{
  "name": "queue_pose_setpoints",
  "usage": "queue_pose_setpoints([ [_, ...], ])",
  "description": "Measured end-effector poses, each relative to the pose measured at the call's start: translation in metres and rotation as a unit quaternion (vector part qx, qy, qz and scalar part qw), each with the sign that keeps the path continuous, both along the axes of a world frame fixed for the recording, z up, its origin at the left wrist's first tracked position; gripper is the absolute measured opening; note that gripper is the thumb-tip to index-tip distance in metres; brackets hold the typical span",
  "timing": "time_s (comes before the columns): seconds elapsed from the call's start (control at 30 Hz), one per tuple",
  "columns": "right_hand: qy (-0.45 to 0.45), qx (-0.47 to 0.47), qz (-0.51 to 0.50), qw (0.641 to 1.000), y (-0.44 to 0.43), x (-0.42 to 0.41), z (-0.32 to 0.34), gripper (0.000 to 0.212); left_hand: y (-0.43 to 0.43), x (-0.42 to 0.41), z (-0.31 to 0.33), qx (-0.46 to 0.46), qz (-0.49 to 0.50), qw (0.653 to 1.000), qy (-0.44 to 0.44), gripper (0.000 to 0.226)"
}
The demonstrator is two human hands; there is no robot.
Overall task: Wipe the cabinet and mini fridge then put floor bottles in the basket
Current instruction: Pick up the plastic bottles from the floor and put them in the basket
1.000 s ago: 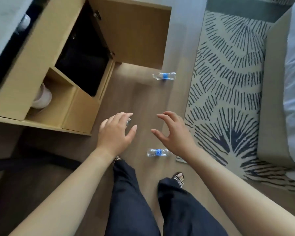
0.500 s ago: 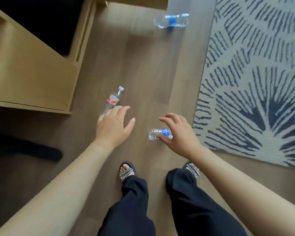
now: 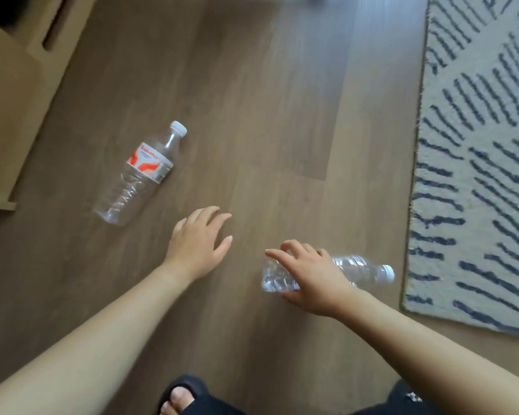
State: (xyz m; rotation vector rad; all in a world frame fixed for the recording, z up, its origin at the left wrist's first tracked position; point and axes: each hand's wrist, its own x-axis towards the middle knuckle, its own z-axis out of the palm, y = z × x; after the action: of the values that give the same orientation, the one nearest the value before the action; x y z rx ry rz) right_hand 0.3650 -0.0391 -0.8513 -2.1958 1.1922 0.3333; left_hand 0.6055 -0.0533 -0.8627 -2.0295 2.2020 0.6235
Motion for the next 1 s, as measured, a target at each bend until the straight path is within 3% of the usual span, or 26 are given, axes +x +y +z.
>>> queue_pose_setpoints([
  [0.17,-0.055,-0.035,-0.12,0.991,-0.026,0.023,-0.012,0.08,-0.009,0.018,-0.019,0.003,-0.013,1.0,-0.02,0.056],
  [0.37,-0.112,-0.014,-0.296,0.949,-0.056,0.046,-0.012,0.092,-0.002,0.029,-0.026,0.018,0.024,0.999,-0.033,0.053],
  [0.53,-0.111,-0.042,-0.3,0.947,-0.063,0.049,-0.019,0.094,-0.028,0.046,-0.011,-0.079,-0.023,0.996,-0.025,0.055],
  [0.63,-0.091,-0.04,-0.279,0.955,-0.056,0.046,-0.012,0.087,-0.058,0.068,0.006,-0.118,0.009,0.992,-0.042,0.055],
  [0.83,-0.146,-0.075,-0.288,0.943,-0.061,0.056,-0.022,0.074,-0.089,0.111,0.005,-0.123,0.075,0.986,-0.085,0.049],
  [1.0,-0.164,-0.06,-0.306,0.936,-0.064,0.074,-0.024,0.07,-0.064,0.108,-0.008,-0.091,0.094,0.991,-0.02,0.063],
])
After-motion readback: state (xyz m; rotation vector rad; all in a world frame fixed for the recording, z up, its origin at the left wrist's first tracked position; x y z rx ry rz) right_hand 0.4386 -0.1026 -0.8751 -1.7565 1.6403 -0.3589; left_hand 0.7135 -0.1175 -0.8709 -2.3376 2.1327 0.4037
